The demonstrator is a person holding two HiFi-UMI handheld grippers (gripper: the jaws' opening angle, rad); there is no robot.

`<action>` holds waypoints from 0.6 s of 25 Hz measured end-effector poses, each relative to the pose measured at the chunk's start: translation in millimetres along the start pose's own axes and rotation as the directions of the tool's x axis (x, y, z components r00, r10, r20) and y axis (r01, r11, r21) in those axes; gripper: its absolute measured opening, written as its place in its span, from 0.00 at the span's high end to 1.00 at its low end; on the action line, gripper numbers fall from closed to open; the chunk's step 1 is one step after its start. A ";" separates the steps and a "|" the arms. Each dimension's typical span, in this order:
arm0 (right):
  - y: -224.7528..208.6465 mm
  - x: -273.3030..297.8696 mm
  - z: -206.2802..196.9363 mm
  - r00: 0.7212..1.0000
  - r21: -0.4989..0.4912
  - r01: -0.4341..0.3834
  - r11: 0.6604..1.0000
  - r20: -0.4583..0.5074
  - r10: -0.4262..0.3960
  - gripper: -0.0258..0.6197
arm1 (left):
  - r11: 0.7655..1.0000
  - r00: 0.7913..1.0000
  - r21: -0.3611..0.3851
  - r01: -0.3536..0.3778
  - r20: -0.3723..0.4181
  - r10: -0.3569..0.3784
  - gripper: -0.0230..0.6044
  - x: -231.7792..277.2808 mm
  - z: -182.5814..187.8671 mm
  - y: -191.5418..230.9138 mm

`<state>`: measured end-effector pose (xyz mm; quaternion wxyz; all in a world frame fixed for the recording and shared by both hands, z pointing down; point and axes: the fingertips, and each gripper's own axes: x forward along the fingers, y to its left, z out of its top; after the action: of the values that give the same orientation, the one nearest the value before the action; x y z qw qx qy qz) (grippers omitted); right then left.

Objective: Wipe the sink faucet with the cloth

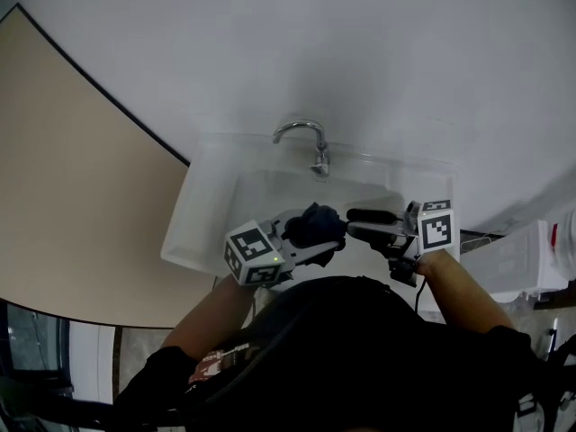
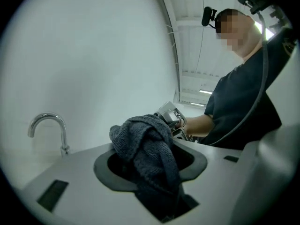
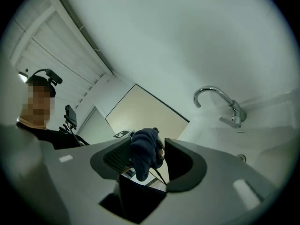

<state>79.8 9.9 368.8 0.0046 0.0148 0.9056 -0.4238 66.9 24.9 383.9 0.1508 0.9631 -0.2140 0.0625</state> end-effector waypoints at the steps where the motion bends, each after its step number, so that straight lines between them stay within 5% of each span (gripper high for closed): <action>1: -0.5 7.6 -1.0 1.000 -0.004 -0.004 1.000 -0.008 0.004 0.63 | 1.000 1.000 0.004 -0.005 -0.005 0.005 0.64 1.3 -0.2 1.9; 6: -24.9 8.2 -3.0 0.997 0.044 0.068 0.997 0.044 -0.070 0.63 | 0.980 0.985 0.136 -0.148 -0.070 0.158 0.65 -21.0 9.0 60.8; 10: -48.0 -4.3 -19.8 0.978 0.103 0.185 0.977 0.075 -0.193 0.63 | 0.911 0.950 0.337 -0.236 -0.118 0.290 0.65 -35.6 54.5 150.1; 12: -59.2 -6.5 -26.9 0.963 0.140 0.241 0.960 0.089 -0.255 0.63 | 0.864 0.926 0.452 -0.222 -0.179 0.332 0.65 -23.6 79.8 197.9; 15: -66.8 -8.2 -45.7 0.929 0.177 0.322 0.930 0.131 -0.347 0.63 | 0.795 0.869 0.604 -0.056 -0.362 0.336 0.65 19.0 85.2 248.4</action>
<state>86.1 2.0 449.5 0.0036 -0.1739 0.8564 -0.4862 -18.4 -223.9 372.2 -0.1089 0.8928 -0.2457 0.3615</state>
